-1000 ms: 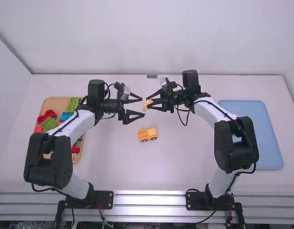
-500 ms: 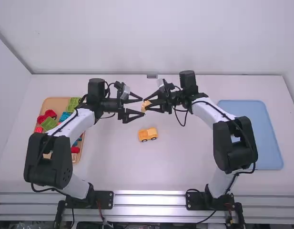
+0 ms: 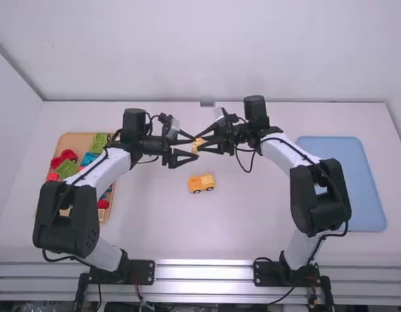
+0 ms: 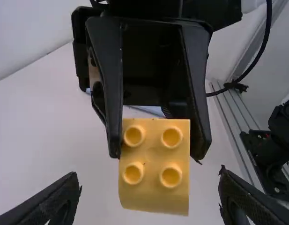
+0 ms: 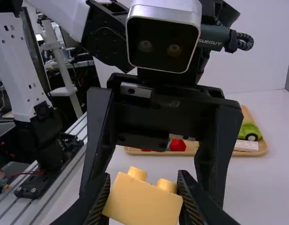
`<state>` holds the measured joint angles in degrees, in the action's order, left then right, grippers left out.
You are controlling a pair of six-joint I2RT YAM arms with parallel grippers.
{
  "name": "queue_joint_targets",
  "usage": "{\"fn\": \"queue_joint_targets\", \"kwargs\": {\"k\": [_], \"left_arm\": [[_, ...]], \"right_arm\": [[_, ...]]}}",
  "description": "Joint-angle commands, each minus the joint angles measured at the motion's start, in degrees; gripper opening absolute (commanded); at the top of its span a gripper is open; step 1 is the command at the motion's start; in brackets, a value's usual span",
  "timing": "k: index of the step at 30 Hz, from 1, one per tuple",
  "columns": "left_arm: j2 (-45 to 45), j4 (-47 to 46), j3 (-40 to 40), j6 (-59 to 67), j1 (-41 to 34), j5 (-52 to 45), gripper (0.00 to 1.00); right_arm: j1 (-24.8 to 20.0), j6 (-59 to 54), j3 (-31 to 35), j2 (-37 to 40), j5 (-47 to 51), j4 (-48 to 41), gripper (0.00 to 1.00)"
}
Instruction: Assemble lego blocks to make yellow taxi
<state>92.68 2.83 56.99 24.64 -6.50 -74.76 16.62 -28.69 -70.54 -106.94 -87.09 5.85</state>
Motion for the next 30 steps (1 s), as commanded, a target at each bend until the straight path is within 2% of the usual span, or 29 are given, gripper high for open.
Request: {"fn": "queue_joint_targets", "kwargs": {"k": [1,12,19,20,23,26,28,29,30], "left_arm": [[0.8,0.0,0.7,0.9,-0.3,-0.9,0.72],[0.8,1.1,0.7,0.5,-0.2,-0.9,0.49],[0.8,1.3,0.7,0.5,-0.3,-0.9,0.28],[0.8,1.3,0.7,0.5,-0.3,-0.9,0.28],[0.8,1.3,0.7,0.5,-0.3,-0.9,0.19],[0.8,1.3,0.7,0.6,-0.3,-0.9,0.17],[0.8,1.3,0.7,0.5,-0.2,-0.8,0.14],[0.8,1.3,0.7,0.6,-0.2,-0.9,0.12],[0.8,1.3,0.7,0.5,-0.2,-0.8,0.11]], "right_arm": [[0.3,0.0,-1.4,-0.8,-1.7,0.1,0.22],[0.2,-0.3,-1.4,-0.8,-0.8,-0.2,0.22],[0.2,-0.1,-1.4,-0.8,0.5,-0.2,0.23],[0.2,-0.1,-1.4,-0.8,0.5,-0.2,0.23],[0.2,-0.1,-1.4,-0.8,0.5,-0.3,0.24],[0.2,-0.2,-1.4,-0.8,0.5,-0.2,0.24],[0.2,-0.1,-1.4,-0.8,0.5,0.2,0.26],[0.1,-0.1,-1.4,-0.8,0.5,0.4,0.31],[0.1,-0.1,-1.4,-0.8,0.5,0.4,0.45]]}}
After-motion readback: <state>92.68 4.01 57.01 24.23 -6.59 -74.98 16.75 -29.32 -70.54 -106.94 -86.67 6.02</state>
